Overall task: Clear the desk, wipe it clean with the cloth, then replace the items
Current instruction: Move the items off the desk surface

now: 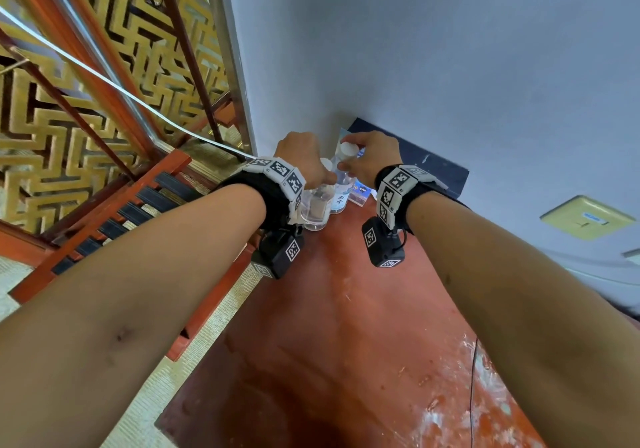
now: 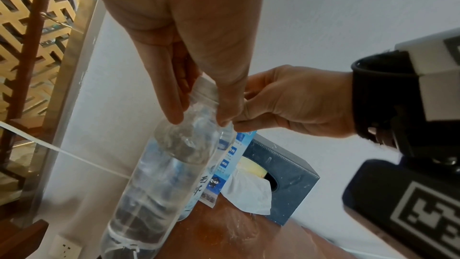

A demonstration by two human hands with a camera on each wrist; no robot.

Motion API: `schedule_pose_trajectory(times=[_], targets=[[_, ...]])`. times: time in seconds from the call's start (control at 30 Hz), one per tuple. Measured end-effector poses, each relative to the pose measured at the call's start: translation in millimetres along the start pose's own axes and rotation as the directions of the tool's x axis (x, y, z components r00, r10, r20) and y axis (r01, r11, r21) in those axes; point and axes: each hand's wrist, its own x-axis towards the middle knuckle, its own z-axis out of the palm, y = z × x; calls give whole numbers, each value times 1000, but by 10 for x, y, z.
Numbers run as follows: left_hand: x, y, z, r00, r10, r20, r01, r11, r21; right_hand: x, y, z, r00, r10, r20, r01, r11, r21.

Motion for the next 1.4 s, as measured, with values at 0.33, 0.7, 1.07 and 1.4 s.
schedule_pose_trajectory(times=[0.33, 0.7, 1.07, 1.4], targets=[[-81, 74, 31, 999, -36, -13, 35, 998, -44, -58, 42, 31, 1000, -20, -10, 20, 999, 42], [-107, 121, 76, 996, -77, 43, 78, 997, -16, -207, 109, -17, 998, -3, -59, 2, 1000, -22], [-340, 1015, -168, 998, 49, -41, -46, 996, 79, -741, 667, -784, 959, 145, -243, -118, 986, 120], [-1356, 3314, 749, 932, 347, 105, -352, 935, 40, -2095, 2206, -2264, 856, 314, -411, -255, 947, 194]])
